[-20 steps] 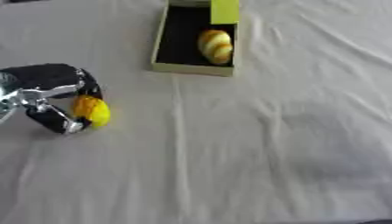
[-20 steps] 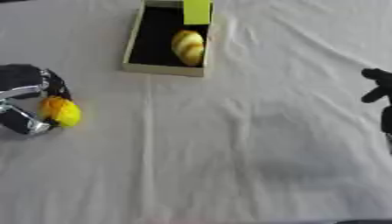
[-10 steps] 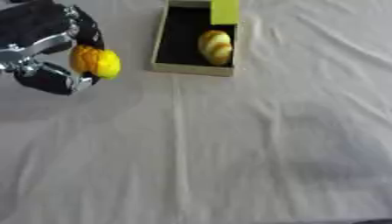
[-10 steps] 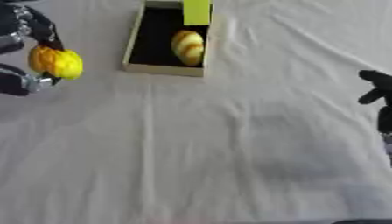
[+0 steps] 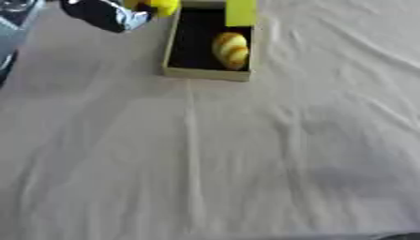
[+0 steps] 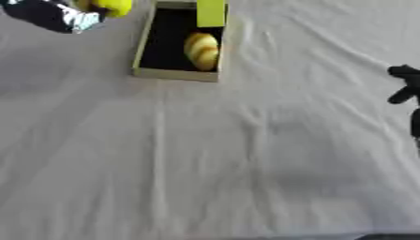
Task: Pick up objects on the table and place them in the box.
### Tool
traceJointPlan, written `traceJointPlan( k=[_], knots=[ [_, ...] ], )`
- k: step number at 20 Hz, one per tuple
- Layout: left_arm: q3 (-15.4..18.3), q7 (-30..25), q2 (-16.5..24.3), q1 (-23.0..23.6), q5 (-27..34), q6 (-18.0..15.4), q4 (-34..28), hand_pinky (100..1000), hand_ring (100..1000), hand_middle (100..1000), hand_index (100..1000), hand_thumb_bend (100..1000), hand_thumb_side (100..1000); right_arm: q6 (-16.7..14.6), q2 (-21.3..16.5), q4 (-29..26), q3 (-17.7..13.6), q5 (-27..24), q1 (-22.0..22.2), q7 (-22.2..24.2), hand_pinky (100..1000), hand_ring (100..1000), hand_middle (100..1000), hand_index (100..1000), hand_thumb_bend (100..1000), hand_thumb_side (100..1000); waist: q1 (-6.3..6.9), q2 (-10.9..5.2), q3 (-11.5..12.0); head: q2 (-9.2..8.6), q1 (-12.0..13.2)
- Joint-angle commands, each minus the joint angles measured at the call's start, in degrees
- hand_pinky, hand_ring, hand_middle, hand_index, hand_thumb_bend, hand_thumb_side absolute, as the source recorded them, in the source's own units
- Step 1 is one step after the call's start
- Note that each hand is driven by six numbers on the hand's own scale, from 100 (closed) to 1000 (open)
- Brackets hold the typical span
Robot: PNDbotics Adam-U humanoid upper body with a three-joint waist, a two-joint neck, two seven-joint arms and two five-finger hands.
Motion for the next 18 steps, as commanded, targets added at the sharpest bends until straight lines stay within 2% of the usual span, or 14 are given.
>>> traceJointPlan(
  k=[1,4,9,12,16,18],
  knots=[
    [2.4,0.8,-5.2,-3.4,-2.9,-2.8,8.0,616,548,471,583,100,174,-0.3,-2.0,-1.1,0.0,-1.6,-0.9,0.7,1000,862,542,769,100,470,-0.28,-0.91,-0.5,-0.86,0.8],
    [4.7,3.3,-9.6,-5.3,-8.6,-4.4,15.8,618,550,473,586,100,170,-0.2,-2.1,-1.1,0.2,-2.4,-1.6,1.4,1000,862,542,769,100,470,-0.26,-0.66,-1.4,-1.39,1.4],
    [9.6,9.9,-14.2,-6.2,-20.2,-4.1,27.2,625,558,483,593,100,159,0.1,-1.7,-1.1,0.3,-3.5,-2.5,2.2,1000,862,542,769,100,470,-0.31,-0.18,-2.6,-2.7,2.5],
    [11.5,13.1,-15.2,-6.0,-24.7,-3.7,31.0,629,561,485,595,100,150,0.3,-1.4,-1.1,0.1,-3.7,-2.6,2.4,1000,862,541,769,100,470,-0.32,0.03,-2.9,-3.19,2.5],
    [12.8,15.8,-15.9,-5.7,-27.2,-3.6,33.6,628,562,490,602,100,161,0.7,-1.0,-1.1,0.1,-3.8,-2.8,2.7,1000,862,541,768,100,470,-0.4,0.21,-2.9,-3.39,2.4],
    [12.9,16.6,-16.1,-5.6,-27.4,-3.8,34.0,655,585,520,652,100,130,0.9,-0.8,-1.1,0.1,-3.9,-2.9,2.8,1000,863,540,768,100,470,-0.45,0.27,-2.9,-3.36,2.4]
  ],
)
